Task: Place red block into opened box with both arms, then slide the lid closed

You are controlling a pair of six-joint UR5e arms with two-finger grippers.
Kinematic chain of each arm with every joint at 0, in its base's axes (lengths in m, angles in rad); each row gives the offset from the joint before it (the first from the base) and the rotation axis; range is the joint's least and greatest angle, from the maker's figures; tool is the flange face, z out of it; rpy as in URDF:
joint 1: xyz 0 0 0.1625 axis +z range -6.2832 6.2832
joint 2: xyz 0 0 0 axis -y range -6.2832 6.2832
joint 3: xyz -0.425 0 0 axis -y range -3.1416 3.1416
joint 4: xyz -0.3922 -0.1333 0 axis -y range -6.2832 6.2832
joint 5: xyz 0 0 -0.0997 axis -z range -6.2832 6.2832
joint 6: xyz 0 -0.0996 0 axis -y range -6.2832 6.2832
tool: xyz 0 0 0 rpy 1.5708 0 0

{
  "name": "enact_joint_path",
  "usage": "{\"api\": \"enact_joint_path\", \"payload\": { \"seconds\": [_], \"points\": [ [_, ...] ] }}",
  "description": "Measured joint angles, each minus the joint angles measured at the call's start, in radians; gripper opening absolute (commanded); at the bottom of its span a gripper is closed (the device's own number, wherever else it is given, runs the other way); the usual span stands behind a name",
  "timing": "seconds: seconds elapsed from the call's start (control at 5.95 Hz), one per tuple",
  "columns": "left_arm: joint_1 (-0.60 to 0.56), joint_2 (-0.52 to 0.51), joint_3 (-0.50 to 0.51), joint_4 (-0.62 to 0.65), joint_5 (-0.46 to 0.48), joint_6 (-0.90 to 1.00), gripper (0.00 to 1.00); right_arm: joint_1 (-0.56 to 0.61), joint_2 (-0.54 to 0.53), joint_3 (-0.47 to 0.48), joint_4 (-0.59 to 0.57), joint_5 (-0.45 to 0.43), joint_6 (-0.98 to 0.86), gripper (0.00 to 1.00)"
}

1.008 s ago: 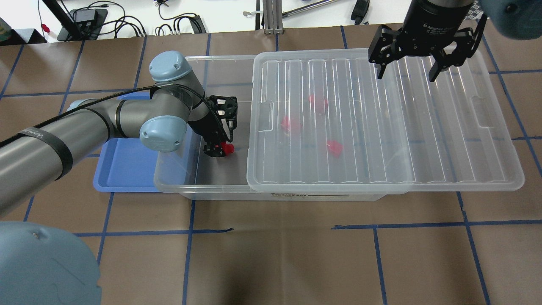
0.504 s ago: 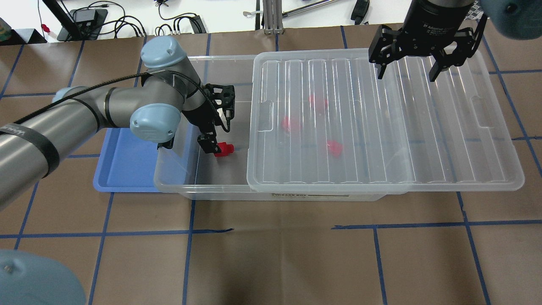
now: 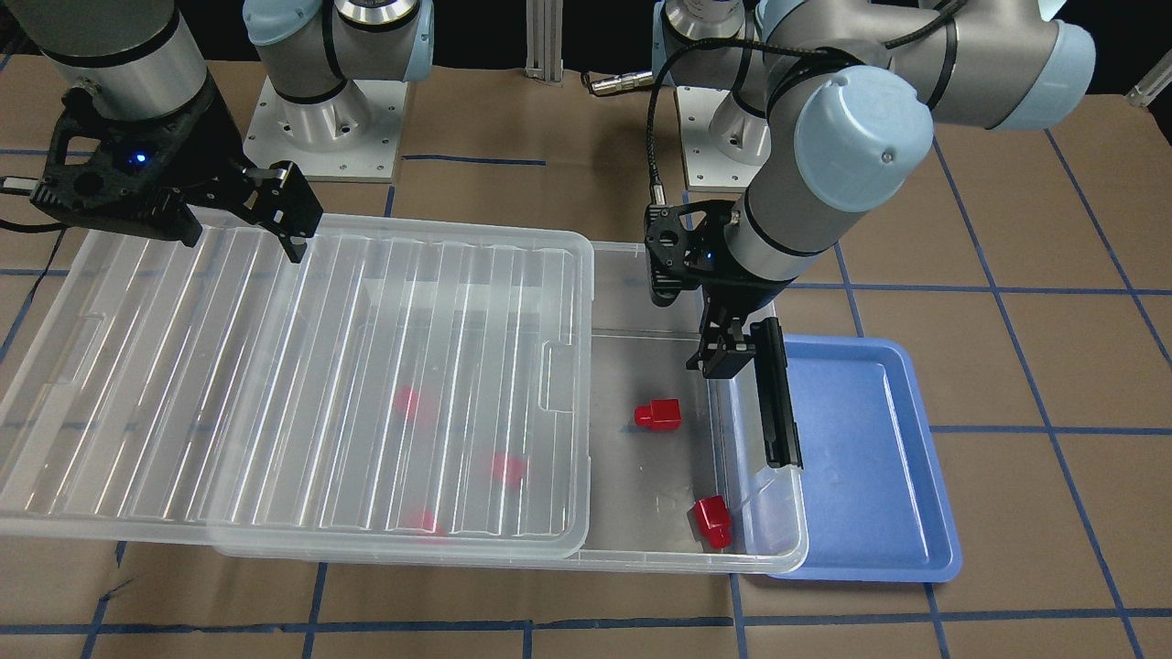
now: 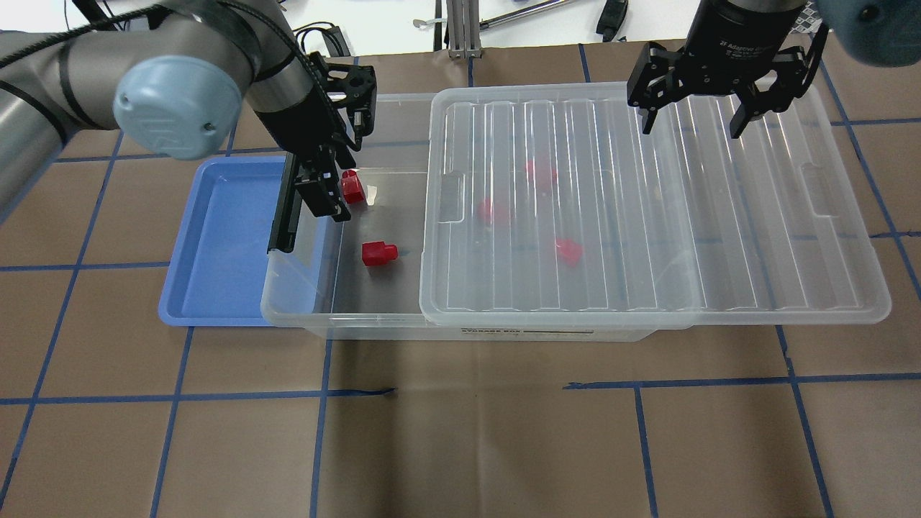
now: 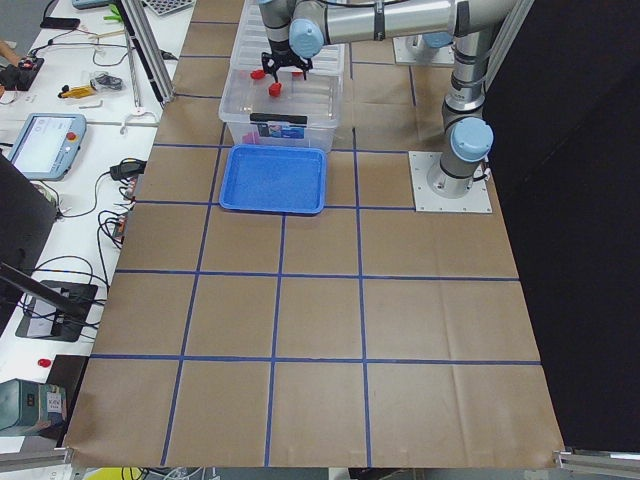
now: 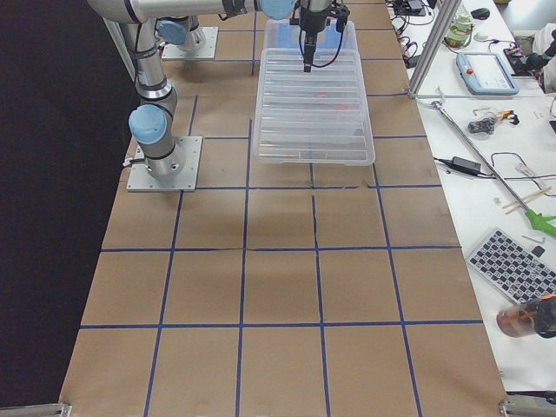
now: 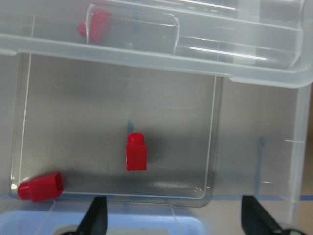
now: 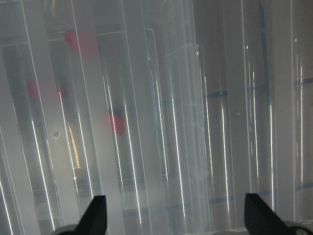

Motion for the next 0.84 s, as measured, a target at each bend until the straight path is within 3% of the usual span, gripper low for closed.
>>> {"api": "enact_joint_path", "payload": {
  "seconds": [0.34, 0.84],
  "points": [
    [0.047, 0.099, 0.024, -0.131, 0.009, -0.194, 0.98, -0.028, 0.0, 0.0, 0.0, 0.0, -0.034, 1.0],
    [0.066, 0.158, 0.025, -0.095, 0.102, -0.805, 0.98, -0.201, 0.005, 0.0, -0.022, 0.003, -0.271, 1.0]
  ]
}}
